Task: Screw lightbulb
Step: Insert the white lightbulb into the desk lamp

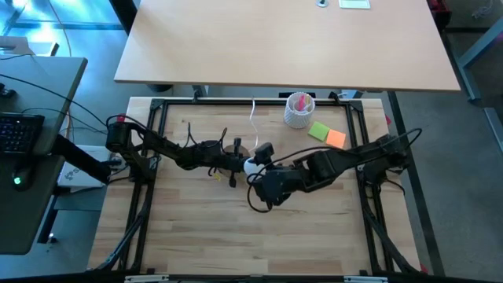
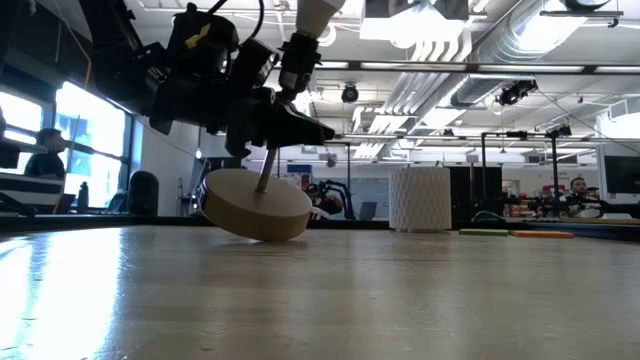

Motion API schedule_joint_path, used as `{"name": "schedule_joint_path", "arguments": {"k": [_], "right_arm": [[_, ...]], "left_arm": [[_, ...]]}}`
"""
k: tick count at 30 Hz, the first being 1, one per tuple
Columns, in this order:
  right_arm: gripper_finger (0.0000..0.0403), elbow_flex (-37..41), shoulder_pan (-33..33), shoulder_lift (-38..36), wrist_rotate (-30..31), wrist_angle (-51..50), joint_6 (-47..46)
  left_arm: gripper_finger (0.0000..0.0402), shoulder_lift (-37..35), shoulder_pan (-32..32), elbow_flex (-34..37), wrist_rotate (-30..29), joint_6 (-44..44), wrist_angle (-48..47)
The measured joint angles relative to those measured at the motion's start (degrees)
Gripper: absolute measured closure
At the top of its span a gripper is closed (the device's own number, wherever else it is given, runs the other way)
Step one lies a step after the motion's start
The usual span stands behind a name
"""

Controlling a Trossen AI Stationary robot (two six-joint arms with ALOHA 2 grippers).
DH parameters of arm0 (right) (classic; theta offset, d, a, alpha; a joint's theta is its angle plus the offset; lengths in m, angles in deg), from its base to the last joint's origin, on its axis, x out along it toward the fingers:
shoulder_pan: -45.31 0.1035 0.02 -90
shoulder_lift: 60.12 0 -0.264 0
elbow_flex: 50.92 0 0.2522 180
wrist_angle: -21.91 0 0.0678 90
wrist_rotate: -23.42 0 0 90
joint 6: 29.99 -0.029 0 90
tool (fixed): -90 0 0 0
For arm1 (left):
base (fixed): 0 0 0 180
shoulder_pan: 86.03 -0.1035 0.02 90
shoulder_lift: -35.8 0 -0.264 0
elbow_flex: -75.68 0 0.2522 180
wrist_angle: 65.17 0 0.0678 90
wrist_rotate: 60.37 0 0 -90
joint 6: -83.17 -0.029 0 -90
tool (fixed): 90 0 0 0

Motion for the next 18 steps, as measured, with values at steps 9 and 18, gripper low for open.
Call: {"name": "schedule_joint_path", "arguments": {"k": [9, 18], "right_arm": [[0.0067, 0.0, -2.8, 1.1, -4.4, 0.1, -0.7], [0.0118, 0.0, -3.6, 1.0, -4.3, -0.6, -7.0]], "left_arm": [[0.0401, 0.0, 0.0, 0.0, -1.2, 0.0, 0.0], [0.0401, 0.0, 0.9, 0.0, -3.6, -1.3, 0.1]]}}
